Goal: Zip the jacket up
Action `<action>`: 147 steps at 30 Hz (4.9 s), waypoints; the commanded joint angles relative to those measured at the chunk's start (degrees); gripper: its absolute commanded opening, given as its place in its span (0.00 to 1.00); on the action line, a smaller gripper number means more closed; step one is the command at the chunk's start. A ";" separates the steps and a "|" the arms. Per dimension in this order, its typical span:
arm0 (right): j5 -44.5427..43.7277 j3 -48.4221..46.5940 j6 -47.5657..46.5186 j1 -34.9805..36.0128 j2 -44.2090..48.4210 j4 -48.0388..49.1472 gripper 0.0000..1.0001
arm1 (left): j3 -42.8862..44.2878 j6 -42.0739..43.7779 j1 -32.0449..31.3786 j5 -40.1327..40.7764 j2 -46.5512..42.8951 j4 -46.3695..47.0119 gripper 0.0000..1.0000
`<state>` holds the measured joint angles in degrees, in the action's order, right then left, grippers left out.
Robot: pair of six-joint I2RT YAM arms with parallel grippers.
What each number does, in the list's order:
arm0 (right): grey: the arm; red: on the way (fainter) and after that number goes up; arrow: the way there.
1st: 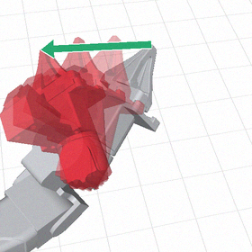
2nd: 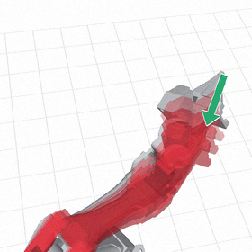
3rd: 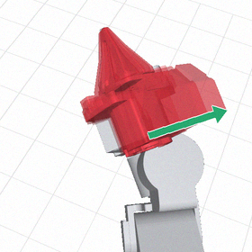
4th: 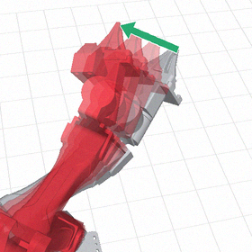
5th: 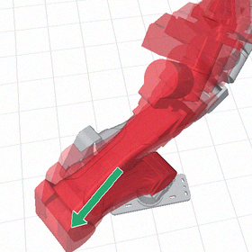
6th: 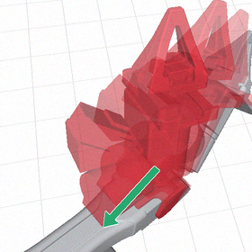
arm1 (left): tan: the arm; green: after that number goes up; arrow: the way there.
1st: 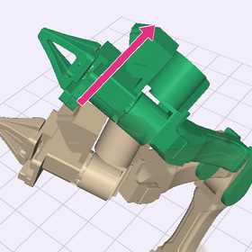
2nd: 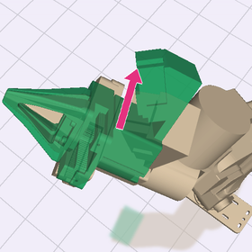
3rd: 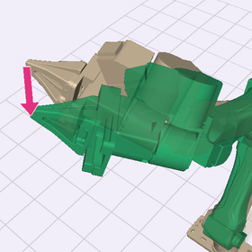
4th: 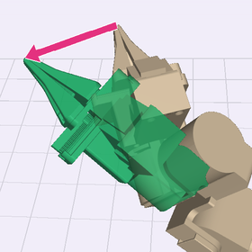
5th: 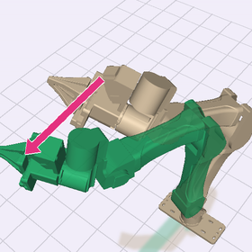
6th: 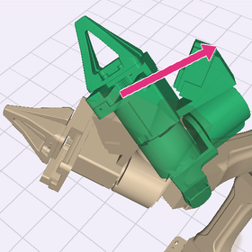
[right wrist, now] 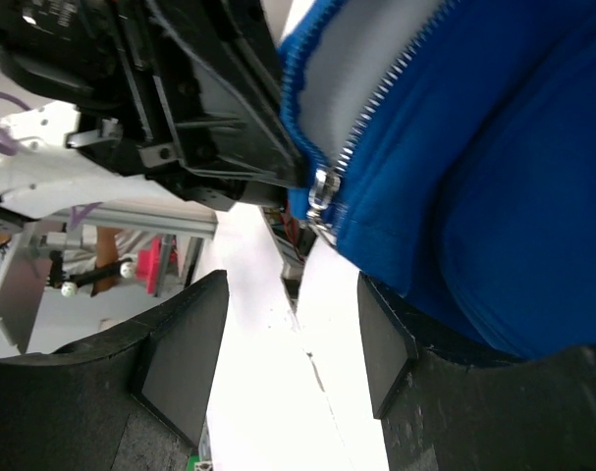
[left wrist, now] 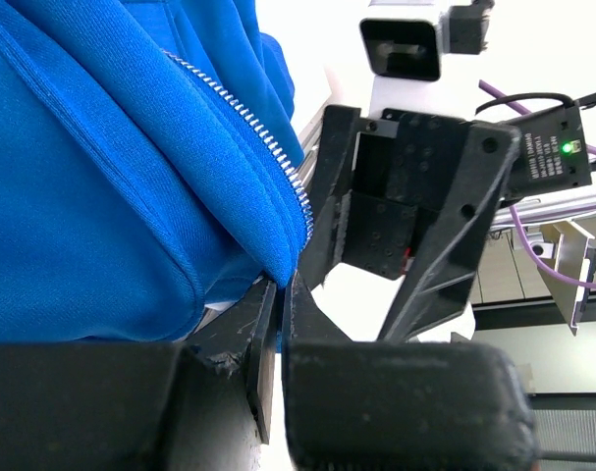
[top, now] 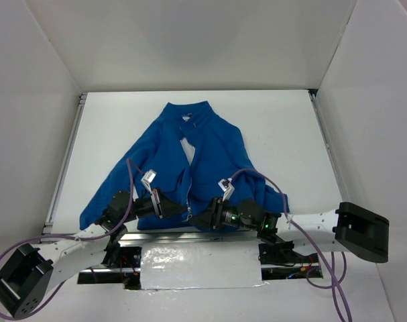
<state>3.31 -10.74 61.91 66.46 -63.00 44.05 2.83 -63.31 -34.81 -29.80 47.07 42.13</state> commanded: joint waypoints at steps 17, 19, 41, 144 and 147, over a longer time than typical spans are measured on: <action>-1.99 -3.23 -1.88 0.96 -4.93 5.87 0.62 | 0.33 -1.38 -0.44 0.09 0.74 4.01 0.00; -2.25 -3.49 -1.88 0.78 -5.29 6.22 0.62 | 0.33 -1.38 -0.44 0.09 0.74 4.10 0.00; -4.54 -2.97 -0.48 1.40 -7.05 10.26 0.27 | 0.51 -1.20 -0.70 0.27 1.45 4.54 0.00; -0.59 -9.64 59.03 -17.30 -16.25 16.32 0.00 | 0.60 2.84 -13.09 14.95 -6.37 -25.25 0.00; 0.38 -12.10 58.41 -20.39 -19.78 17.12 0.00 | 0.25 2.23 -13.53 15.65 -6.90 -25.78 0.00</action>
<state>10.17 -17.32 113.73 51.42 -80.86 52.86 4.84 -61.67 -46.57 -10.66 40.23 24.34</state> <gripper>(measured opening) 0.009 0.145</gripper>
